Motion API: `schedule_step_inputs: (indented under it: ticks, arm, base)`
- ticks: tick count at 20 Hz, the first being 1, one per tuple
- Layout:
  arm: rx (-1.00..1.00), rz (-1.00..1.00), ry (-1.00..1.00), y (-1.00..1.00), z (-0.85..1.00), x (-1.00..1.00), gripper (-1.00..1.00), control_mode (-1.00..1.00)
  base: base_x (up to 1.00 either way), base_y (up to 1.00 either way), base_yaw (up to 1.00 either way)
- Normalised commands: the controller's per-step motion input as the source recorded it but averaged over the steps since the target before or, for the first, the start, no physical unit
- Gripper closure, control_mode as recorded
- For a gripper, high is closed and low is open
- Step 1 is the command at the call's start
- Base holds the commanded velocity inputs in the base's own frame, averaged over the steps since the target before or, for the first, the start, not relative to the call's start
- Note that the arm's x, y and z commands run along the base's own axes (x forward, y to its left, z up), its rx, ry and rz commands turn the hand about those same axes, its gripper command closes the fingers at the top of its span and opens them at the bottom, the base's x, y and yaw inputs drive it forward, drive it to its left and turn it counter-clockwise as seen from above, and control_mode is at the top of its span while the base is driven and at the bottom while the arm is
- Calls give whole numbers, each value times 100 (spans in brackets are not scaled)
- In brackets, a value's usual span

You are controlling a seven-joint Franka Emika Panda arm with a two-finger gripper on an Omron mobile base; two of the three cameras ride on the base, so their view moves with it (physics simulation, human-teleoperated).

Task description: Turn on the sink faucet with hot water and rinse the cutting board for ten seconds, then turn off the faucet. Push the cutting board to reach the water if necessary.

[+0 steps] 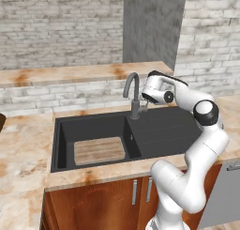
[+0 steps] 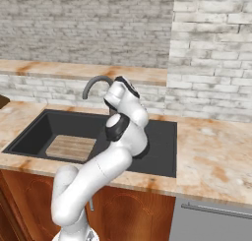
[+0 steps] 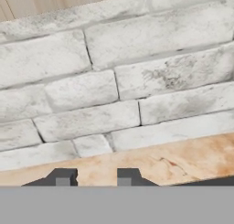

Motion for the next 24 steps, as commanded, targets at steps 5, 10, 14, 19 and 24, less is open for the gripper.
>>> schedule_step_inputs:
  ticks: [5, 10, 14, 19, 24]
  arm:
    - [0, 1, 2, -4, -11, -37, 100, -100]
    - [0, 0, 5, 0, -16, -45, 100, -100]
    - [0, 0, 4, -8, -15, -53, 100, -100]
    - [0, 0, 3, -18, -15, -52, 100, -100]
    - [0, 0, 4, -22, -15, -53, 100, -100]
  base:
    - [0, 0, 0]
    - [0, 0, 0]
    - [0, 0, 0]
    - [0, 0, 0]
    - [0, 0, 0]
